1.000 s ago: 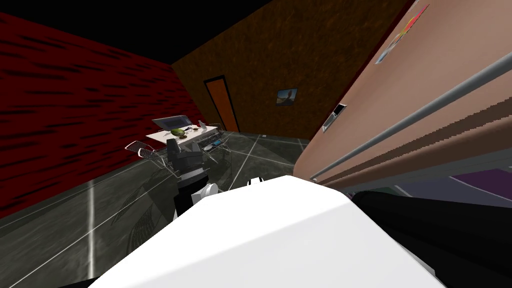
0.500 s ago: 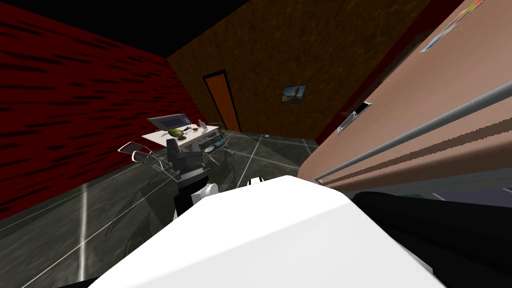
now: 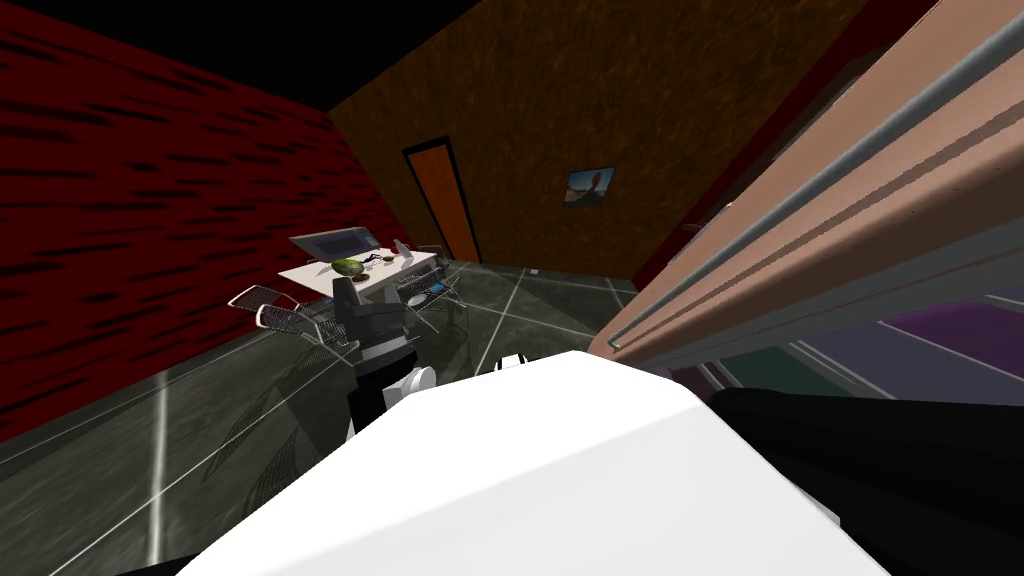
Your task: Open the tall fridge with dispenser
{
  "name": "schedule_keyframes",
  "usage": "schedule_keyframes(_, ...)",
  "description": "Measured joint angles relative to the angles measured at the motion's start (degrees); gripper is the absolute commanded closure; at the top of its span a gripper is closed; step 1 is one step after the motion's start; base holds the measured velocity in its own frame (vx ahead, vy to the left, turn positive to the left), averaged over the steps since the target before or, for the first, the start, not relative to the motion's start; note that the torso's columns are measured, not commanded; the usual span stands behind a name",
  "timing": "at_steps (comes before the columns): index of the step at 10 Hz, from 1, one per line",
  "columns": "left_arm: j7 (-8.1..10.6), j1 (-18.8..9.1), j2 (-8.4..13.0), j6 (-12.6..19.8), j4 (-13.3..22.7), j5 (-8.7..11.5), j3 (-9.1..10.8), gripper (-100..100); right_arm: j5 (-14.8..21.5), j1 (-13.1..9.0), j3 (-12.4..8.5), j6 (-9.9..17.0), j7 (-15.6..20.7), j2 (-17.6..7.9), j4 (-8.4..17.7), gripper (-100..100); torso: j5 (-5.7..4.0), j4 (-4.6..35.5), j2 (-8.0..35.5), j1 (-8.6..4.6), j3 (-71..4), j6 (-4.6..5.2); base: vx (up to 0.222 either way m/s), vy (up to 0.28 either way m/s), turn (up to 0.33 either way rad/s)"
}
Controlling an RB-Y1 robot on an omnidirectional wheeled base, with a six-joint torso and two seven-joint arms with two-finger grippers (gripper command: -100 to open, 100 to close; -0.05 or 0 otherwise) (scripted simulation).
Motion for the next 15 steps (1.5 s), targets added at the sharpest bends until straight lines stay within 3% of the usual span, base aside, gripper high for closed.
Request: schedule_keyframes(15,0.0,0.0,0.0,0.0,0.0,0.0,0.0,0,-4.2,17.0,-10.0,-0.1,-1.5,-1.3,-4.3,-100,-0.01,0.0,0.0,-0.02,0.0,0.0,0.044,-0.008,-0.011)
